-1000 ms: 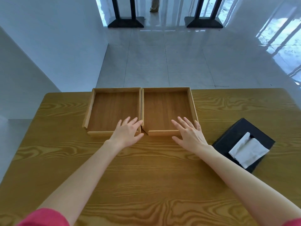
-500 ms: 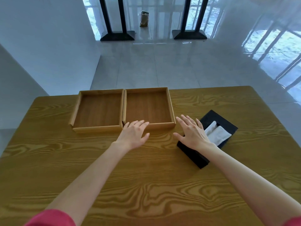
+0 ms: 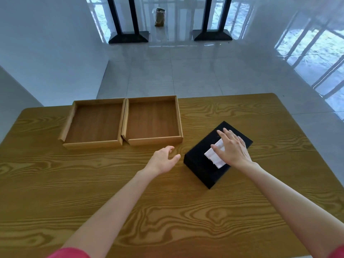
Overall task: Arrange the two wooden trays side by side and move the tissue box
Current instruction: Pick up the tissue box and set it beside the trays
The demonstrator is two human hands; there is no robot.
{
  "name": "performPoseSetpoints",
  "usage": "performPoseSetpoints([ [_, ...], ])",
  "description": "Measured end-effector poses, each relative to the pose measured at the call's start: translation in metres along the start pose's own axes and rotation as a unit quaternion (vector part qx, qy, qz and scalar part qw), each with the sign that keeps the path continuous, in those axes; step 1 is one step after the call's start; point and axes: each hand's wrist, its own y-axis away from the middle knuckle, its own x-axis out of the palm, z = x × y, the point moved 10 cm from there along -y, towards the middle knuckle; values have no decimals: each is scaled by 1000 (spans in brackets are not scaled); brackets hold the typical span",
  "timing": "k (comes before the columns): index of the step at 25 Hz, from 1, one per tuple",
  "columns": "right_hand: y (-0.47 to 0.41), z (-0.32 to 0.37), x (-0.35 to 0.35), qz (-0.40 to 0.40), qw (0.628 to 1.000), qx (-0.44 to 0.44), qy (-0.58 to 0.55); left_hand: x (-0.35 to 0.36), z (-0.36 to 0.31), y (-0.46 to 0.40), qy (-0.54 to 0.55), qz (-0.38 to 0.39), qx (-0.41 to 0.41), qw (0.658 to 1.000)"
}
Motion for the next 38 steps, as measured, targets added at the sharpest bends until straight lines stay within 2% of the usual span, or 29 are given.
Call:
performPoseSetpoints([
  [3,-8,-28,-7,-17,999,38,-20,25,-6,-4,42,12,-23,999],
  [7,-17,-56,-5,2,996,85,-22,50,-7,-6,95,17,-73,993],
  [15,-23,-69,-2,12,992,120,-27,74,6,-5,245,56,-183,951],
  [22,-12,-71,-5,2,988,151,-22,84,10,1,305,85,-190,929],
  [30,14,-60,12,6,968,190,-167,67,49,20,355,43,-214,909],
  [33,24,-43,19,17,966,182,-185,55,63,33,389,15,-219,895],
  [38,38,0,30,9,961,166,-219,16,94,53,404,-30,-209,890],
])
